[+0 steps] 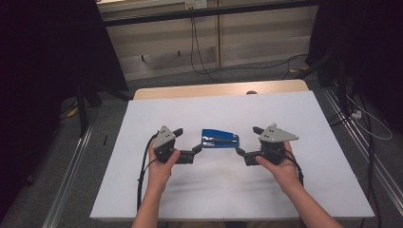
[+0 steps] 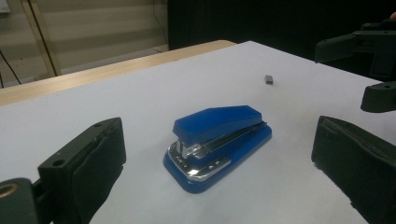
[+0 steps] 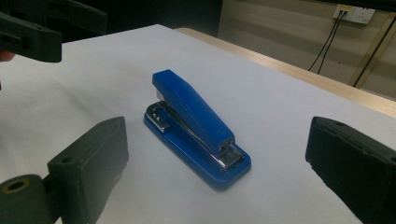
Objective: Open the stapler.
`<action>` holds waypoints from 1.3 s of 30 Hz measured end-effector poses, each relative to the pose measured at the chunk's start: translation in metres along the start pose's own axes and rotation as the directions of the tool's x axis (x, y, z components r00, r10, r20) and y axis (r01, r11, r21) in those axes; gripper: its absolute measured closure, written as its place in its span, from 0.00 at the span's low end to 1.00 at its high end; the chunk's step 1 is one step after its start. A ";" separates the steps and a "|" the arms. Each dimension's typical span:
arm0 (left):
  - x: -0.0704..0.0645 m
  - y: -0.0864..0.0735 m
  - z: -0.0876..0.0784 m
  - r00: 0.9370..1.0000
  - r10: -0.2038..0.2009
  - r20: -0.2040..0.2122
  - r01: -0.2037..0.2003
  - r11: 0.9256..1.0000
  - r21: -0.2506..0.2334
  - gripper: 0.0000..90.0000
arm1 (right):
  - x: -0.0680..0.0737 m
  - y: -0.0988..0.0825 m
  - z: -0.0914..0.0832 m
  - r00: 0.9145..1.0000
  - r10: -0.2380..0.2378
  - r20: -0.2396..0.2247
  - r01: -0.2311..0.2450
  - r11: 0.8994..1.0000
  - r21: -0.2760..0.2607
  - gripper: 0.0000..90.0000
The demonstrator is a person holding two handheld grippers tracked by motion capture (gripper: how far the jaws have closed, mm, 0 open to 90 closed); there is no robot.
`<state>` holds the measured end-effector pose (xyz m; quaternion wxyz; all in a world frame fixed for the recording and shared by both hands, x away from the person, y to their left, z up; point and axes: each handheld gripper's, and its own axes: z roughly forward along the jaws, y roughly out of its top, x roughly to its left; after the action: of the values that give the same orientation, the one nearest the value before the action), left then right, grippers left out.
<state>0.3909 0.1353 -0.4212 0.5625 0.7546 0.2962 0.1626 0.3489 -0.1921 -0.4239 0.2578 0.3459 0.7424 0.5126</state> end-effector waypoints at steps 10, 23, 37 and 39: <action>0.003 0.001 0.009 1.000 -0.007 0.012 0.007 1.000 0.010 0.03 | -0.001 0.003 0.013 1.000 0.003 -0.004 -0.003 1.000 0.013 0.06; 0.009 -0.003 0.017 1.000 -0.016 -0.002 0.016 1.000 0.027 0.03 | -0.008 0.010 0.029 1.000 -0.005 0.014 0.004 1.000 0.025 0.06; 0.020 0.003 0.023 0.999 -0.031 -0.014 0.032 0.997 0.063 0.03 | -0.005 0.026 0.046 1.000 -0.023 0.015 0.022 0.999 0.033 0.06; 0.020 0.003 0.023 1.000 -0.025 -0.017 0.026 0.997 0.069 0.03 | -0.005 0.027 0.047 1.000 -0.021 0.017 0.021 0.999 0.031 0.06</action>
<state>0.4203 0.1299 -0.4271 0.5359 0.7682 0.3159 0.1512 0.3933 -0.1623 -0.4145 0.2641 0.3463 0.7516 0.4953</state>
